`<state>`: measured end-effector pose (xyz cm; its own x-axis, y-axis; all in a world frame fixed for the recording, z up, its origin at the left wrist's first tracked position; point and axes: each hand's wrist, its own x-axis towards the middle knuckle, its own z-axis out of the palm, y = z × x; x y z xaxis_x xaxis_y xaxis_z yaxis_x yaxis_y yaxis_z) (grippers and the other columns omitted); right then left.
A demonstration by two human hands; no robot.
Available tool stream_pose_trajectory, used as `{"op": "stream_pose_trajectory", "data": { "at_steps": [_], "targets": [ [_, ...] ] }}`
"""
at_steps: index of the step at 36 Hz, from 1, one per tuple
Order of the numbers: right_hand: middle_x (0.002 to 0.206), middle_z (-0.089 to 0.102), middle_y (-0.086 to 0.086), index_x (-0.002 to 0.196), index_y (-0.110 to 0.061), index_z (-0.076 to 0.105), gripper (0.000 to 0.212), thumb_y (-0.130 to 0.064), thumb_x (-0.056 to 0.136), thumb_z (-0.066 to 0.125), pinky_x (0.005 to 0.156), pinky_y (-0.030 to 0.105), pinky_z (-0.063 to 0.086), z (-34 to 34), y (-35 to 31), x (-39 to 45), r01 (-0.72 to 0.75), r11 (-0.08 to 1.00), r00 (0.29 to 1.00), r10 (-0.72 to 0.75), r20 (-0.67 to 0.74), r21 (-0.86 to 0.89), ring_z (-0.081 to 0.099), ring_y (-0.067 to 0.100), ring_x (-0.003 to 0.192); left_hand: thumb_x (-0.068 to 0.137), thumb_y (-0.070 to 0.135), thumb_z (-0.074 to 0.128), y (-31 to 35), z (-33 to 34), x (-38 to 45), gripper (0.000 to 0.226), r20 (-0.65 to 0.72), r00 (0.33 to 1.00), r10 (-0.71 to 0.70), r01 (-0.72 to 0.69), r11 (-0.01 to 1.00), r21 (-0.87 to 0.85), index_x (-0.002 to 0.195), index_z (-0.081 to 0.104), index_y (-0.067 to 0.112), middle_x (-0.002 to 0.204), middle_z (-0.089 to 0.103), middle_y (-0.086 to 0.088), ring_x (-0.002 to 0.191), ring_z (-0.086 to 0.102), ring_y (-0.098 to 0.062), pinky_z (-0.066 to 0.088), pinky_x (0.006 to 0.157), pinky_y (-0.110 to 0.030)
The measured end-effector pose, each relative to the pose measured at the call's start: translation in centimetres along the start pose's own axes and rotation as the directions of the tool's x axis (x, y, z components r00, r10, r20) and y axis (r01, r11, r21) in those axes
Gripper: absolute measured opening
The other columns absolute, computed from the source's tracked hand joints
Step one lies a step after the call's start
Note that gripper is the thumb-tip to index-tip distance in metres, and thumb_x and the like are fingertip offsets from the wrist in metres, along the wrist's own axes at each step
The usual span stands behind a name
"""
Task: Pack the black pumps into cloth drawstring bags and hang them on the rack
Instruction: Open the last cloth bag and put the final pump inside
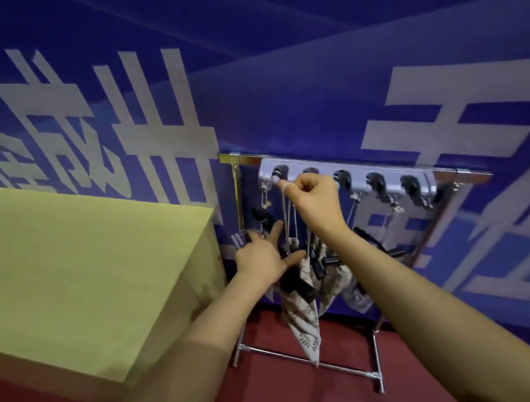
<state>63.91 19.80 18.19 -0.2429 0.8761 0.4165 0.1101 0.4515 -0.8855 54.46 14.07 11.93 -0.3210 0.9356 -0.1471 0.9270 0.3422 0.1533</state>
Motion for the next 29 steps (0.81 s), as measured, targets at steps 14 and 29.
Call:
{"op": "stream_pose_trajectory", "data": {
  "at_steps": [14,29],
  "targets": [
    [0.05,0.034,0.01,0.055,0.0,0.041,0.044,-0.018,0.087,0.066,0.046,0.018,0.03,-6.4,5.3,-6.1,-0.176,0.935,0.982,0.186,0.004,-0.309,0.033,0.016,0.049,0.091,0.044,0.049,4.7,2.0,-2.1,0.045,-0.181,0.877,0.445,-0.453,0.891,-0.003,0.122,0.051,0.011,0.119,0.051,-0.007,0.116,0.046,-0.027,0.033,0.099,-0.037],
    [0.047,0.03,-0.003,0.05,-0.017,0.031,0.044,-0.009,0.081,0.062,0.051,0.03,0.026,-14.4,8.3,-9.3,-0.31,0.822,0.948,0.304,-0.092,-0.477,0.027,0.013,0.05,0.091,0.027,0.057,12.2,4.0,-1.5,0.029,0.097,0.866,0.49,-0.372,0.762,-0.53,0.065,0.059,0.015,0.074,0.063,-0.02,0.073,0.06,-0.029,0.04,0.063,-0.032]
  ]
}}
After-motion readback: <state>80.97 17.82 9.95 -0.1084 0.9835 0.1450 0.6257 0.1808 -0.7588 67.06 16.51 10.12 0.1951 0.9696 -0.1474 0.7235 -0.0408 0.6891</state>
